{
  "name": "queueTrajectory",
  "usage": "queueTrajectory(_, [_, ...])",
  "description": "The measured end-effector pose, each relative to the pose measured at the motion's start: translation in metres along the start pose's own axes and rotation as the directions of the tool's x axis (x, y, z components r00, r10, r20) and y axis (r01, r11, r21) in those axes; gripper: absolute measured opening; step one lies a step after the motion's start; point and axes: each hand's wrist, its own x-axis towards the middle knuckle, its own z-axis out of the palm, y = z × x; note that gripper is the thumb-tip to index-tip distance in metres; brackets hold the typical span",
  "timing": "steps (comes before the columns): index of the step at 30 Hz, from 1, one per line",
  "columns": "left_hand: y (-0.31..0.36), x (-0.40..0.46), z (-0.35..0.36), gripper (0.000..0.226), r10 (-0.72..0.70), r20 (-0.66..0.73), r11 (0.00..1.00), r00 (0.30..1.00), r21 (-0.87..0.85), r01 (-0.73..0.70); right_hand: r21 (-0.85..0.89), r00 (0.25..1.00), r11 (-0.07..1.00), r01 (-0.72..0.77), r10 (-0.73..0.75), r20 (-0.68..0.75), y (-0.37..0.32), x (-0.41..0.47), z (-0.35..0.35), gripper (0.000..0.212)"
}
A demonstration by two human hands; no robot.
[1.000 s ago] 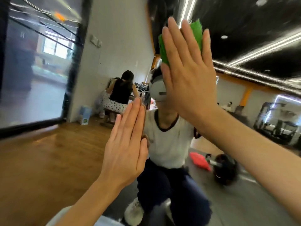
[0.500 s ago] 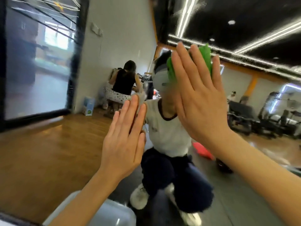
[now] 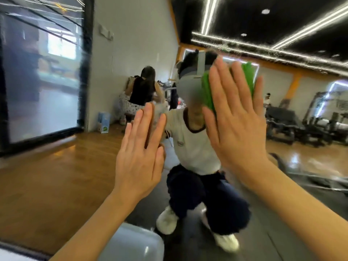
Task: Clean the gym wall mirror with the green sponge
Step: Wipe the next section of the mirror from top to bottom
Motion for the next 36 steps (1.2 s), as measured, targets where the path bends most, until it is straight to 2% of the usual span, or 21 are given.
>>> queueTrajectory(1, [0.001, 0.000, 0.000, 0.057, -0.003, -0.002, 1.000, 1.000, -0.003, 0.003, 0.008, 0.999, 0.999, -0.040, 0.040, -0.036, -0.001, 0.005, 0.003, 0.057])
queueTrajectory(3, [0.002, 0.000, -0.001, 0.056, -0.011, 0.003, 1.000, 1.000, -0.023, 0.011, 0.007, 0.999, 0.999, -0.032, 0.032, -0.015, -0.016, -0.028, 0.005, 0.060])
queueTrajectory(7, [0.001, 0.000, -0.005, 0.056, -0.018, 0.026, 0.999, 0.999, -0.044, 0.019, -0.008, 0.956, 0.985, 0.174, -0.167, 0.240, -0.049, -0.170, 0.003, 0.077])
queueTrajectory(9, [0.001, 0.000, -0.007, 0.056, -0.014, 0.038, 0.998, 0.999, -0.055, 0.016, -0.025, 0.915, 0.959, 0.283, -0.263, 0.305, -0.039, -0.176, -0.004, 0.086])
queueTrajectory(10, [0.001, 0.000, -0.007, 0.057, -0.014, 0.041, 0.998, 0.999, -0.056, 0.017, -0.034, 0.926, 0.958, 0.284, -0.264, 0.271, -0.030, -0.157, -0.005, 0.082])
queueTrajectory(11, [0.002, 0.001, -0.007, 0.057, -0.017, 0.042, 0.998, 0.999, -0.058, 0.020, -0.031, 0.955, 0.974, 0.222, -0.211, 0.210, -0.019, -0.127, -0.007, 0.073])
queueTrajectory(13, [0.004, 0.001, -0.008, 0.058, -0.029, 0.044, 0.998, 0.999, -0.063, 0.032, -0.017, 0.999, 1.000, 0.011, -0.010, 0.053, 0.008, -0.058, -0.009, 0.059])
queueTrajectory(15, [0.008, 0.002, -0.008, 0.058, -0.022, 0.052, 0.997, 0.998, -0.075, 0.026, 0.010, 0.990, 0.991, -0.133, 0.133, -0.048, 0.024, -0.013, -0.008, 0.056])
queueTrajectory(16, [0.012, 0.003, -0.008, 0.058, -0.007, 0.054, 0.996, 0.998, -0.086, 0.012, 0.006, 0.987, 0.989, -0.146, 0.146, -0.069, 0.024, -0.010, -0.007, 0.056])
queueTrajectory(18, [0.025, 0.005, -0.009, 0.058, 0.040, 0.070, 0.991, 0.997, -0.129, -0.031, 0.003, 0.994, 0.995, -0.104, 0.104, -0.024, 0.013, -0.043, -0.005, 0.057])
queueTrajectory(22, [0.059, 0.007, -0.003, 0.062, 0.164, 0.111, 0.968, 0.980, -0.208, -0.138, 0.003, 0.970, 0.998, 0.060, -0.059, 0.236, -0.023, -0.177, -0.010, 0.075])
queueTrajectory(25, [0.070, 0.006, 0.008, 0.063, 0.174, 0.124, 0.968, 0.977, -0.204, -0.147, -0.026, 0.958, 0.988, 0.151, -0.140, 0.252, -0.007, -0.179, -0.016, 0.070])
queueTrajectory(26, [0.070, 0.006, 0.011, 0.062, 0.159, 0.124, 0.973, 0.979, -0.188, -0.134, -0.027, 0.970, 0.991, 0.133, -0.125, 0.207, 0.005, -0.156, -0.017, 0.065])
queueTrajectory(28, [0.069, 0.005, 0.015, 0.061, 0.138, 0.111, 0.982, 0.984, -0.147, -0.121, 0.012, 0.997, 1.000, -0.006, 0.005, 0.079, 0.034, -0.093, -0.022, 0.057])
queueTrajectory(31, [0.072, 0.005, 0.017, 0.061, 0.137, 0.104, 0.987, 0.985, -0.101, -0.127, 0.068, 0.983, 0.982, -0.177, 0.180, -0.042, 0.056, -0.040, -0.022, 0.056])
queueTrajectory(33, [0.072, 0.004, 0.018, 0.062, 0.141, 0.107, 0.987, 0.984, -0.098, -0.131, 0.054, 0.984, 0.983, -0.174, 0.175, -0.017, 0.046, -0.066, -0.019, 0.057])
queueTrajectory(36, [0.071, 0.004, 0.018, 0.063, 0.141, 0.119, 0.987, 0.983, -0.095, -0.130, 0.015, 0.983, 0.996, -0.082, 0.079, 0.164, 0.011, -0.163, -0.017, 0.064])
